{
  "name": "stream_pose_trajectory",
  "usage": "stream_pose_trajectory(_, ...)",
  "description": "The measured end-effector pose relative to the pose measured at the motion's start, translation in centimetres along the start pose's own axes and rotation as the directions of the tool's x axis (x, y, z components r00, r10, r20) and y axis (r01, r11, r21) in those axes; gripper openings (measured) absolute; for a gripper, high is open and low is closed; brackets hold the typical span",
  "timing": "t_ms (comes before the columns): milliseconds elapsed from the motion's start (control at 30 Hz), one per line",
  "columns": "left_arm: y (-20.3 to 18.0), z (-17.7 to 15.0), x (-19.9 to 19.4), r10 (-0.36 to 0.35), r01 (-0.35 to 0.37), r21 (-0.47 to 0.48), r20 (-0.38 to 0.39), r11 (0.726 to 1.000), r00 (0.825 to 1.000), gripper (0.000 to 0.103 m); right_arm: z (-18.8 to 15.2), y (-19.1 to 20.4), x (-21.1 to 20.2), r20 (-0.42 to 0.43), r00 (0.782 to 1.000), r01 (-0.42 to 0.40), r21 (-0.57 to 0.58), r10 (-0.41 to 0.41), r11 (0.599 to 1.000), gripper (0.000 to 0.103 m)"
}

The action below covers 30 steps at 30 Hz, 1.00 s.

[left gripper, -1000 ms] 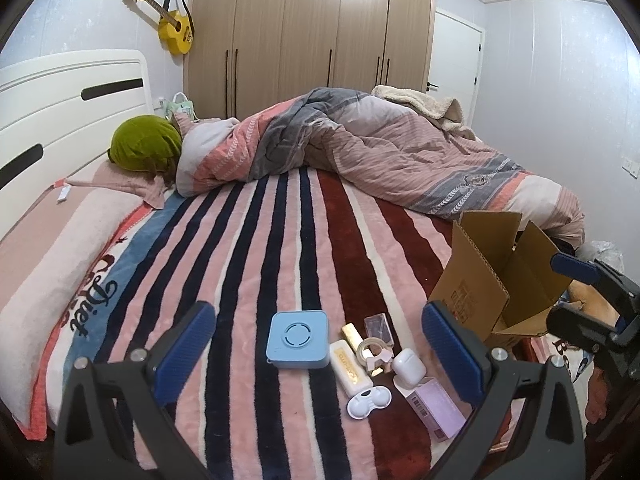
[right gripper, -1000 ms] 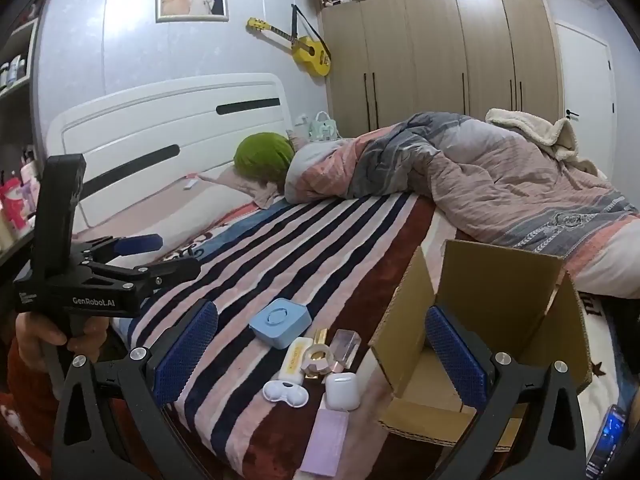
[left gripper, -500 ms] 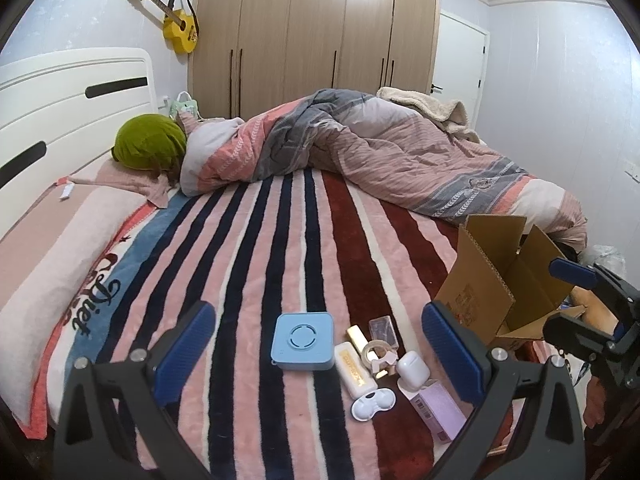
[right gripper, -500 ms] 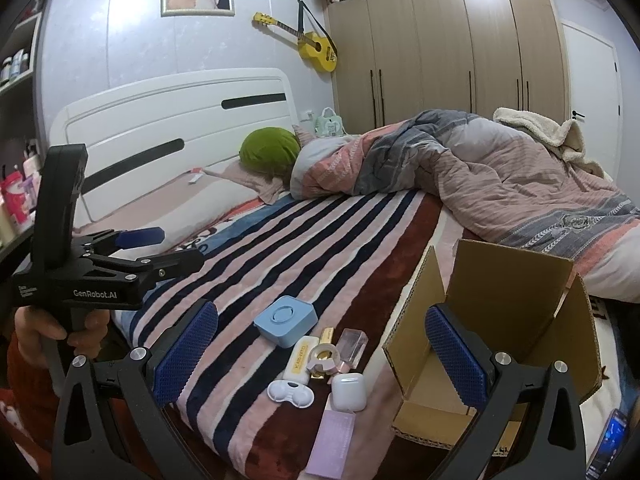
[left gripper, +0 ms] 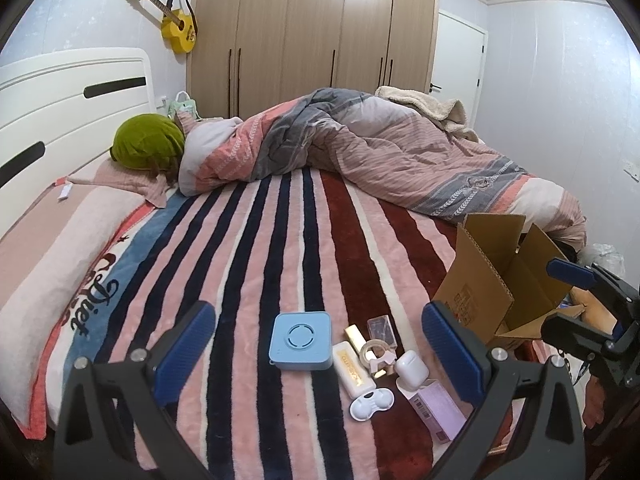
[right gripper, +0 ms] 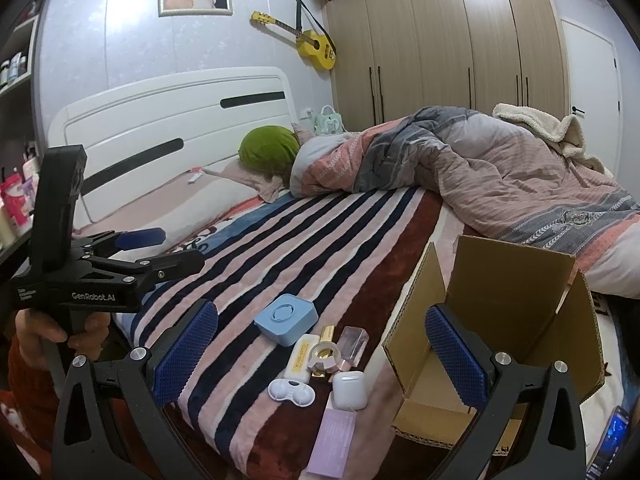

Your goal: Organize rigid objects

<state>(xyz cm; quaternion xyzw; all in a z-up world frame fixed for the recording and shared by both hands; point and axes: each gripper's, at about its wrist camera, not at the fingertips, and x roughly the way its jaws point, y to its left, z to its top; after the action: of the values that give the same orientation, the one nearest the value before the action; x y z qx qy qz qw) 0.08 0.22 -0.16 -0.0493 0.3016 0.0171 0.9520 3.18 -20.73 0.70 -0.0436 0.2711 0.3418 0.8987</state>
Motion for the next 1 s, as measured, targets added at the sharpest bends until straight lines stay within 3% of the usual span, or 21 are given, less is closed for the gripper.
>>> stream_pose_trajectory(133, 0.1, 0.0, 0.0, 0.0, 0.0, 0.004, 0.0, 1.0, 1.0, 0.102, 0.0, 0.1, 0.0, -0.018, 1.0, -0.001, 0.006, 0.001, 1.0, 0.103)
stream_pose_trajectory(567, 0.3, -0.1, 0.0, -0.006, 0.006, -0.001, -0.001, 1.0, 1.0, 0.102, -0.5, 0.9, -0.5, 0.048, 0.999, -0.012, -0.042, 0.014, 0.999, 0.102)
stream_pose_trajectory(600, 0.4, -0.2, 0.0, -0.007, 0.007, -0.001, -0.001, 1.0, 1.0, 0.102, -0.7, 1.2, -0.7, 0.065, 0.997, -0.028, -0.058, 0.031, 0.998, 0.099)
stream_pose_trajectory(667, 0.5, -0.3, 0.1, -0.008, 0.008, -0.006, -0.001, 1.0, 1.0, 0.102, -1.4, 2.0, -1.4, 0.092, 0.991, -0.091, -0.082, 0.099, 0.992, 0.077)
stream_pose_trajectory(700, 0.7, -0.5, 0.3, -0.008, 0.008, -0.007, 0.0, 1.0, 1.0, 0.102, -2.0, 2.4, -1.5, 0.089, 0.989, -0.112, -0.097, 0.121, 0.989, 0.072)
stream_pose_trajectory(767, 0.9, -1.1, 0.8, -0.011, 0.011, -0.004, -0.003, 1.0, 1.0, 0.102, -3.7, 3.0, -1.3, 0.055, 0.984, -0.163, -0.099, 0.169, 0.982, 0.061)
stream_pose_trajectory(833, 1.1, -1.9, 1.6, -0.016, 0.016, -0.002, -0.02, 1.0, 1.0, 0.102, -5.8, 3.3, -0.1, -0.019, 0.982, -0.19, -0.082, 0.189, 0.978, 0.06)
stream_pose_trajectory(867, 1.2, -2.2, 1.9, -0.014, 0.014, -0.004, -0.027, 1.0, 1.0, 0.102, -7.7, 3.1, 1.1, -0.094, 0.98, -0.182, -0.048, 0.177, 0.982, 0.059)
stream_pose_trajectory(933, 1.5, -3.2, 2.7, -0.012, 0.012, -0.006, -0.037, 1.0, 0.999, 0.102, -10.1, 2.6, 3.0, -0.156, 0.978, -0.139, -0.014, 0.135, 0.99, 0.058)
stream_pose_trajectory(1000, 1.7, -4.0, 3.3, -0.023, 0.022, -0.011, -0.051, 1.0, 0.998, 0.102, -13.1, 2.1, 5.2, -0.237, 0.97, -0.046, 0.02, 0.05, 0.999, 0.054)
